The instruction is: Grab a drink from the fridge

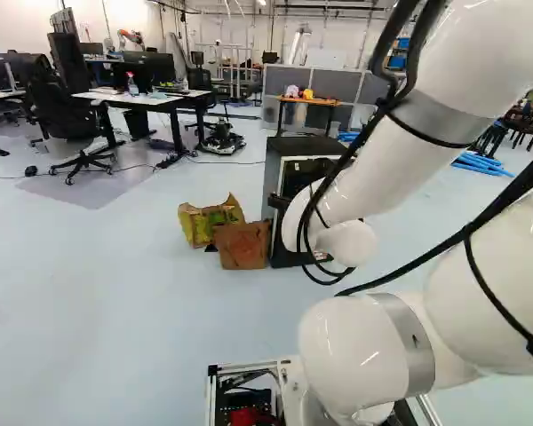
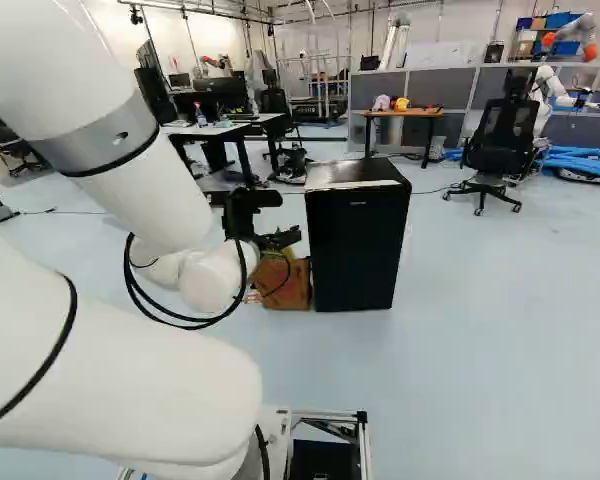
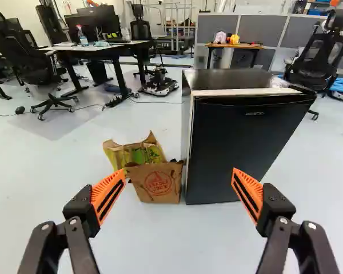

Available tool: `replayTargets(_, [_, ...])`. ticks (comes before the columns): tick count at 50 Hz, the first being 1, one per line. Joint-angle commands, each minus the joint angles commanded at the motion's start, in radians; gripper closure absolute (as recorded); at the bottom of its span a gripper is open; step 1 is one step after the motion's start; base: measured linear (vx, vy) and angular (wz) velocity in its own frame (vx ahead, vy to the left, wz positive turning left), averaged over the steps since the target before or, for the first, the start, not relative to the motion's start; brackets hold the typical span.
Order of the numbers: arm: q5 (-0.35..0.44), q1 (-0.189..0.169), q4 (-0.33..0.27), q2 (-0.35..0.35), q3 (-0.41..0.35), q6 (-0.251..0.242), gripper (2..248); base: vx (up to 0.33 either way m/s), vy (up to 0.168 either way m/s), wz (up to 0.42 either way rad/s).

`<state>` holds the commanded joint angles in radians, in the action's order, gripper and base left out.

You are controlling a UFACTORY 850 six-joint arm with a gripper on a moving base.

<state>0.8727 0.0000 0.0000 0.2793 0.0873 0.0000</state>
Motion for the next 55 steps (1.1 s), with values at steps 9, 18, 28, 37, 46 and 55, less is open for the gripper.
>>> replayTargets(9, [0.0, 0.0, 0.0, 0.0, 0.0, 0.0, 3, 0.002, -0.001, -0.001])
replayTargets(18, [0.0, 0.0, 0.0, 0.0, 0.0, 0.0, 3, 0.0, 0.0, 0.0])
replayTargets(28, [0.0, 0.0, 0.0, 0.0, 0.0, 0.0, 3, 0.004, 0.0, 0.0])
replayTargets(37, [0.0, 0.0, 0.0, 0.0, 0.0, 0.0, 3, 0.044, -0.002, 0.017])
replayTargets(46, [0.0, 0.0, 0.0, 0.0, 0.0, 0.0, 3, 0.084, -0.032, 0.002])
replayTargets(55, [0.0, 0.0, 0.0, 0.0, 0.0, 0.0, 3, 0.076, -0.037, 0.011])
